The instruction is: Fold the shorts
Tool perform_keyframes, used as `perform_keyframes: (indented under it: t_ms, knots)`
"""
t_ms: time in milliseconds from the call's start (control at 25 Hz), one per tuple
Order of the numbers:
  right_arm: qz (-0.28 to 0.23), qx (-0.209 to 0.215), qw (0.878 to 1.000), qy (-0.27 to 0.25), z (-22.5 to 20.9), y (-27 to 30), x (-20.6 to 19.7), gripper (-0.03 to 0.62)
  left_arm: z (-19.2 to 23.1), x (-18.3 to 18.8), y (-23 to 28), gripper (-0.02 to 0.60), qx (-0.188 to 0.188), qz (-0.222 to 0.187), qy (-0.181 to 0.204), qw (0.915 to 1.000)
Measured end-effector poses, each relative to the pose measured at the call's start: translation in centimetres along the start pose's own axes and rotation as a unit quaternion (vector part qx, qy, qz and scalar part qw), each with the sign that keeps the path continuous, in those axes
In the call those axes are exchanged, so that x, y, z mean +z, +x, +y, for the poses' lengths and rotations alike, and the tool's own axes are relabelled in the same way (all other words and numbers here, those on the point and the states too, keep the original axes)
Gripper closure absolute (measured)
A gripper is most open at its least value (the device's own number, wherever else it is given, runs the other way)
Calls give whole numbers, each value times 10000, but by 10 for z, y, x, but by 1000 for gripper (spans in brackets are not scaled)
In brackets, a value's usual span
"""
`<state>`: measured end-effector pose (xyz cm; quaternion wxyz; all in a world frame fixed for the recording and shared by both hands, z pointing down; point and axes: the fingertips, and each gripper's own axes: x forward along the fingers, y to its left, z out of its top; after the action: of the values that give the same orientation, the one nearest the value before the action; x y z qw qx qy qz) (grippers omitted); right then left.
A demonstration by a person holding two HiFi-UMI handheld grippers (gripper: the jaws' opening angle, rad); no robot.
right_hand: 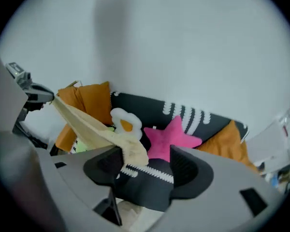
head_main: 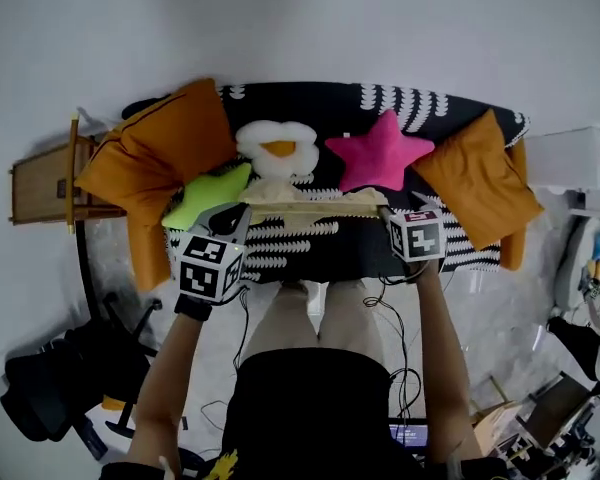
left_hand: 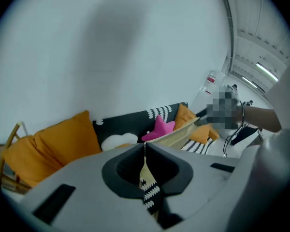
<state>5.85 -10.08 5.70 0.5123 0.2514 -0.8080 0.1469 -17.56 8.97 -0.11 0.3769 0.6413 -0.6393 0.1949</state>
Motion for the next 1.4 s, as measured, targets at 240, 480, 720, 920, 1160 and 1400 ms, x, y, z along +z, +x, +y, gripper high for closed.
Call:
perform_keyframes:
  t_ms: [240, 480, 720, 920, 1160, 1400]
  knots:
    - [920, -312, 9925, -743, -45, -37, 34, 336, -21, 45, 37, 558, -1130, 942, 519, 9878]
    - [830, -446, 9938, -591, -79, -41, 54, 269, -26, 76, 46, 558, -1163, 931, 491, 9876]
    - [393, -802, 9915, -941, -75, -47, 67, 256, -28, 66, 49, 557, -796, 581, 543, 9937]
    - [388, -697, 9934, -827, -37, -35, 15, 232, -19, 17, 58, 555, -522, 139, 140, 9984]
    - [653, -812, 9891, -1036, 19, 63, -116, 196, -3, -151, 127, 554, -354, 643, -237, 9970]
    - [1331, -487, 9854, -945, 66, 200, -268, 161, 7, -333, 214, 552, -206, 1511, 194, 9881]
